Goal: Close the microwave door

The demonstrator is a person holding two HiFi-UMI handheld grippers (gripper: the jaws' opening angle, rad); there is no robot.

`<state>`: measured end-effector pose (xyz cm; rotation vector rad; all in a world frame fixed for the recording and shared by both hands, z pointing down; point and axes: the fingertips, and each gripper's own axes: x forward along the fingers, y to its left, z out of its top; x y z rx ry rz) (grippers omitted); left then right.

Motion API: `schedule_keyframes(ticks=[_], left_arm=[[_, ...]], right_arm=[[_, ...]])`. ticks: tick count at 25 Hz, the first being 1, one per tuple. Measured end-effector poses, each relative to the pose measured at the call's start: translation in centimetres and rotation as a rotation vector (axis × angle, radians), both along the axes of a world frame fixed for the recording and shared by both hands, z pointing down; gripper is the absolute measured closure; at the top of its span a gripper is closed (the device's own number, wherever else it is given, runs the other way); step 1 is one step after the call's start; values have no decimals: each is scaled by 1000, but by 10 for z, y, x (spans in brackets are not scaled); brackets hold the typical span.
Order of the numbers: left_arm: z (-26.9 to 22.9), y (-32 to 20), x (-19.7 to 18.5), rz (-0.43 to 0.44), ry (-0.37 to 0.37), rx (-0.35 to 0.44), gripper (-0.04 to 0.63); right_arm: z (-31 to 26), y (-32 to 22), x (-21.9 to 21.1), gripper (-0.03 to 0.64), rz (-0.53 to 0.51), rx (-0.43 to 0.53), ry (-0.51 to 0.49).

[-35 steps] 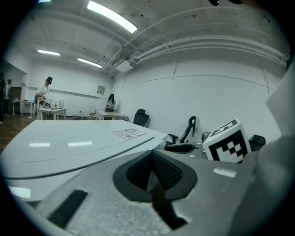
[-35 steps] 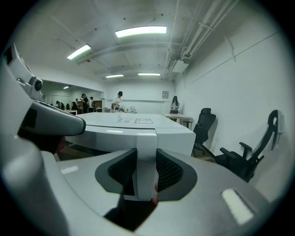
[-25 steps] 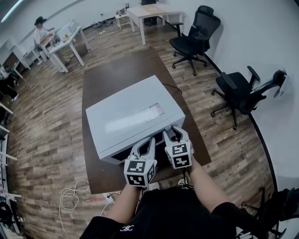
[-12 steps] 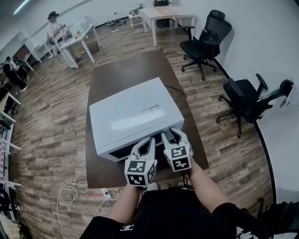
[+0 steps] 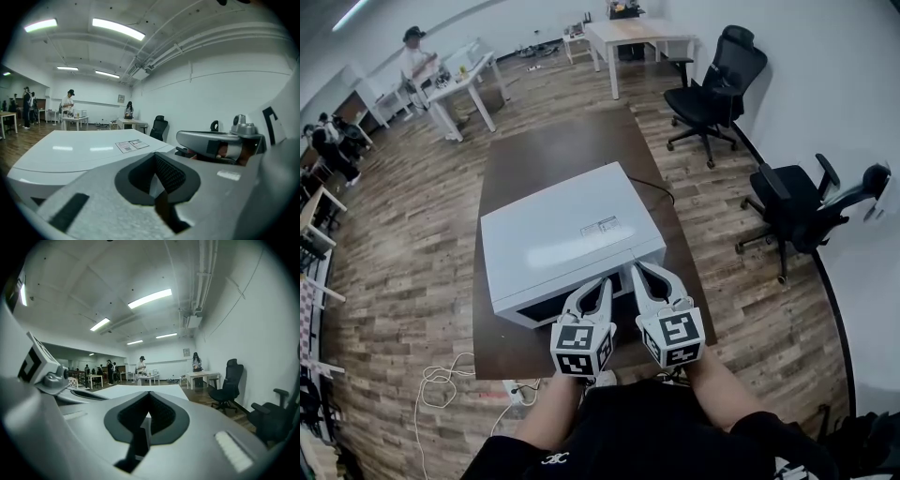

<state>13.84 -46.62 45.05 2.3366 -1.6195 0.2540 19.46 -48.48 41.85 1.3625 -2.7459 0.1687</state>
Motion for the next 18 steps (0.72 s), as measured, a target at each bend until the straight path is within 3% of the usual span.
schedule_keyframes(ticks=[18], left_arm=[[1,0,-10,-10,0,-2,584]], right_arm=[[21,7,5,611,51,-44,66]])
